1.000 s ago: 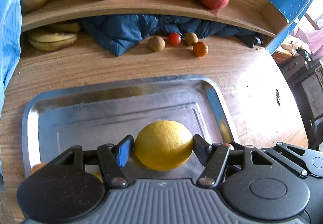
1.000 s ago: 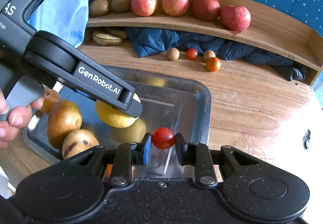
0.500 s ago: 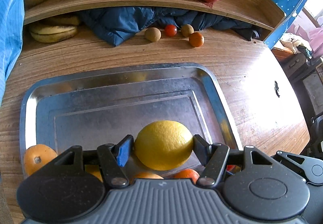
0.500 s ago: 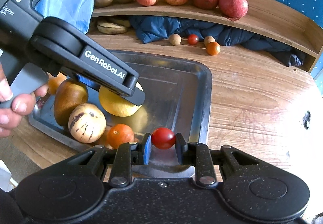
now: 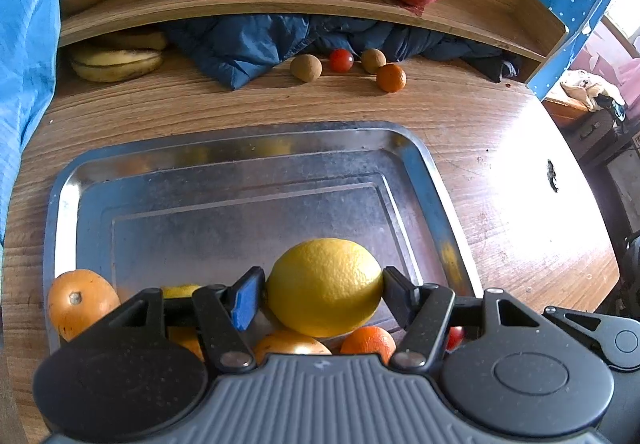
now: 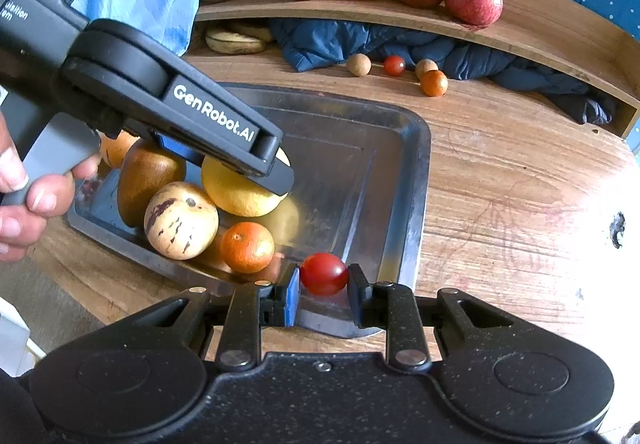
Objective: Organize fruits
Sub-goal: 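Carry lemon and cherry tomato over the tray and open both grippers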
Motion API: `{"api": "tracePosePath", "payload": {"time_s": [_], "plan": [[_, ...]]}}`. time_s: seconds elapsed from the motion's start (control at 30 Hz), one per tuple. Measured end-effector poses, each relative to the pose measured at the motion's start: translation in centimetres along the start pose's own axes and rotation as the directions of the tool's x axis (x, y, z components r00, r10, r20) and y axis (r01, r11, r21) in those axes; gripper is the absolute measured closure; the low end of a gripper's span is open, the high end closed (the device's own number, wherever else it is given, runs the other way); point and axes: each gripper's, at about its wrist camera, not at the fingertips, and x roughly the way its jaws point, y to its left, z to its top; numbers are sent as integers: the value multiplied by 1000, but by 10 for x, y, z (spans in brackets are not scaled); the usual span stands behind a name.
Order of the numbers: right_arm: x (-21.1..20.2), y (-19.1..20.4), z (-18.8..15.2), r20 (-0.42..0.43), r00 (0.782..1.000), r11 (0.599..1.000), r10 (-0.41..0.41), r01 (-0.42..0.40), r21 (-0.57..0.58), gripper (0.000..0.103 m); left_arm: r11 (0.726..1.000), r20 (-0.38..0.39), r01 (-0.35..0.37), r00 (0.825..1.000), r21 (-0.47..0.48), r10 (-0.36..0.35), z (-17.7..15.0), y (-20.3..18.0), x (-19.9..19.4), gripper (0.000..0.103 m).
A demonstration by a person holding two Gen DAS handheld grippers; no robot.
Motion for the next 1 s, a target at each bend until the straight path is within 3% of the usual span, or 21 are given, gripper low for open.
{"api": "tracePosePath", "payload": {"time_s": [0.67, 1.0], "plan": [[-1, 1, -1, 4, 1000, 1000, 10, -10, -2, 73, 999, 37, -40, 998, -13, 40, -4, 0, -8, 35], [-17, 4, -1, 50, 999, 1000, 21, -21, 3, 47, 999, 76, -45, 996, -14, 46, -15, 3, -30, 34]]}}
